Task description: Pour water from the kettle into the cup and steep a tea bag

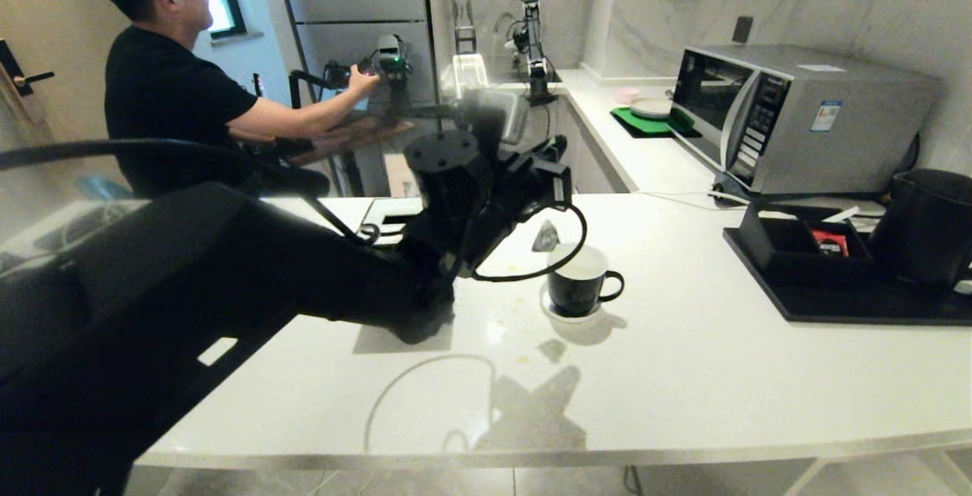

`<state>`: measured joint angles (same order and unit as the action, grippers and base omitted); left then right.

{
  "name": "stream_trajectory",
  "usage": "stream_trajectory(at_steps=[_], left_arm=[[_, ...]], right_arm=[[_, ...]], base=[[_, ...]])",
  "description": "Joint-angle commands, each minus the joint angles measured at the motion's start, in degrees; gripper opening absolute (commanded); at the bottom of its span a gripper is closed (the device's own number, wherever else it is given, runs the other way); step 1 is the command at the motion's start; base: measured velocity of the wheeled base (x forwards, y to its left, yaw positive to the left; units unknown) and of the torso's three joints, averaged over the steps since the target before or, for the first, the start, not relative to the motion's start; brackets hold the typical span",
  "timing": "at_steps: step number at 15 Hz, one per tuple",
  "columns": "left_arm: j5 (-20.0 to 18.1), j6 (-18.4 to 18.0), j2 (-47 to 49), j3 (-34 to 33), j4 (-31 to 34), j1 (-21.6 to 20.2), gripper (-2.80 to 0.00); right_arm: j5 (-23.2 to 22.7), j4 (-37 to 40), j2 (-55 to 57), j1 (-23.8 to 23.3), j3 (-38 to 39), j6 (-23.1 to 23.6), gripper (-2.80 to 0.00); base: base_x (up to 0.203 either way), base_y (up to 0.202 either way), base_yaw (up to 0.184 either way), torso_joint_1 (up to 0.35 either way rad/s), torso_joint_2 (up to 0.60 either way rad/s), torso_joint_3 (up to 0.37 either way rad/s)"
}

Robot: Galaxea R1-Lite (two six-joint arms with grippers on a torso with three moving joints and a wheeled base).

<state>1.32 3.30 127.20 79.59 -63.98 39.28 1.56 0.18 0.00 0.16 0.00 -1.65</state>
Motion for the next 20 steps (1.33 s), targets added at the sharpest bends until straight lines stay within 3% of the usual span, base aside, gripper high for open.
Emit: stream_trajectory(at_steps=[1, 9, 20], left_arm=[[0.0, 0.0, 2.2, 2.2, 0.3, 0.2, -2.8], [-0.1, -0.1, 6.8, 7.1, 1.2, 0.3, -2.8], [0.0, -0.1, 9.7, 7.8, 0.9, 2.4, -2.8]], right_arm=[[0.0, 0.0, 0.1, 0.0, 0.0, 0.0, -2.8], [0.0, 0.0, 0.1, 0.0, 0.0, 0.0, -2.8], [0.0, 0.0, 0.1, 0.0, 0.0, 0.0, -2.8]], base=[[0.0, 0.0, 0.0, 0.0, 0.0, 0.0], [0.0, 0.0, 0.0, 0.0, 0.0, 0.0], [0.0, 0.0, 0.0, 0.0, 0.0, 0.0]])
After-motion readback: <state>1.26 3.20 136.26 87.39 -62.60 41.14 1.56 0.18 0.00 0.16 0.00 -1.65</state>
